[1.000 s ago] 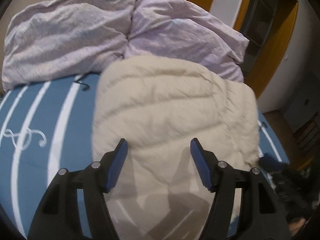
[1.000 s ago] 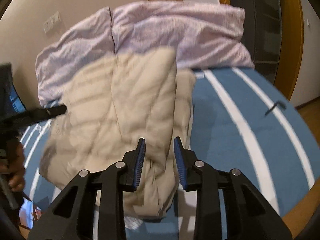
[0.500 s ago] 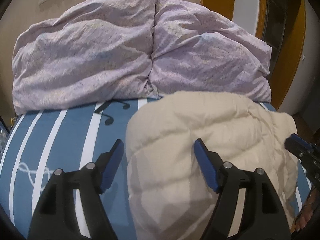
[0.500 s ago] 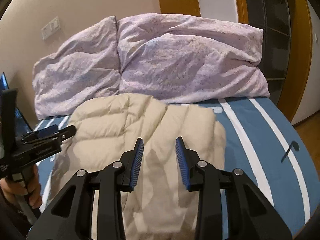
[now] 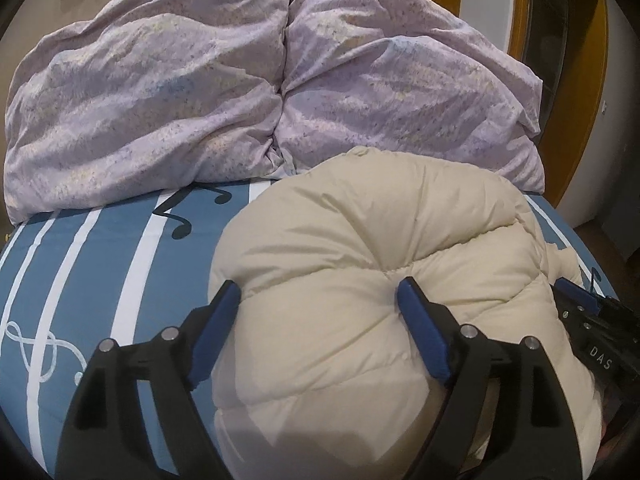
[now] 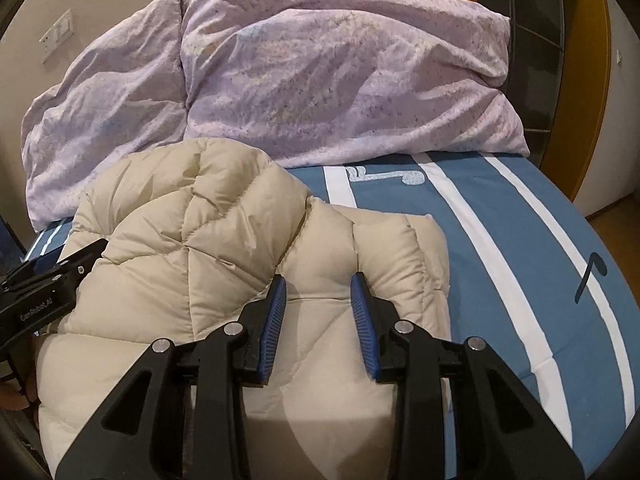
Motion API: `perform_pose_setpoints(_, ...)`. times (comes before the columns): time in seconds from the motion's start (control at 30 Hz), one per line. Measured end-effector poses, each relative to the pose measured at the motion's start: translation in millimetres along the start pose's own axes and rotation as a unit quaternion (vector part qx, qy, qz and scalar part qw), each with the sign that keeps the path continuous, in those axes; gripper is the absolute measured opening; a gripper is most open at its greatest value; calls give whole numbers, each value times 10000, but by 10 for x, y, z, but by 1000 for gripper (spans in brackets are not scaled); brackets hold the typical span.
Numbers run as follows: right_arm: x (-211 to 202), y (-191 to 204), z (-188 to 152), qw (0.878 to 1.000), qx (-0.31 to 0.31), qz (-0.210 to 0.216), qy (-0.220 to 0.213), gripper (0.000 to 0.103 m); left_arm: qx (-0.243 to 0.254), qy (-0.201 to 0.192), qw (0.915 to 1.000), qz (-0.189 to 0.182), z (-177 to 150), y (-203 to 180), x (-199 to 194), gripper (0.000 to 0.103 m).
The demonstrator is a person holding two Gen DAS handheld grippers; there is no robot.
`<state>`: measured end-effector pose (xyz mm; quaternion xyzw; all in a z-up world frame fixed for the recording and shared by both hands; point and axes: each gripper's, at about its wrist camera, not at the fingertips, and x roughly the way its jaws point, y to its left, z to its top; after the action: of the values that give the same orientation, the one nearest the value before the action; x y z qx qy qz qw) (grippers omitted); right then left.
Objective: Fold large clothes
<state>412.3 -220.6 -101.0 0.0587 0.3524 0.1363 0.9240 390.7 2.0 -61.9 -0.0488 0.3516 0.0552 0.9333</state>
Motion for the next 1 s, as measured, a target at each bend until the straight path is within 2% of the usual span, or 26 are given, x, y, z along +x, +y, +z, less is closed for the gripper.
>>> perform_pose_setpoints(1.0, 176, 27, -37, 10000, 24, -85, -26, 37, -101, 27, 9998, 151, -113, 51, 241, 92)
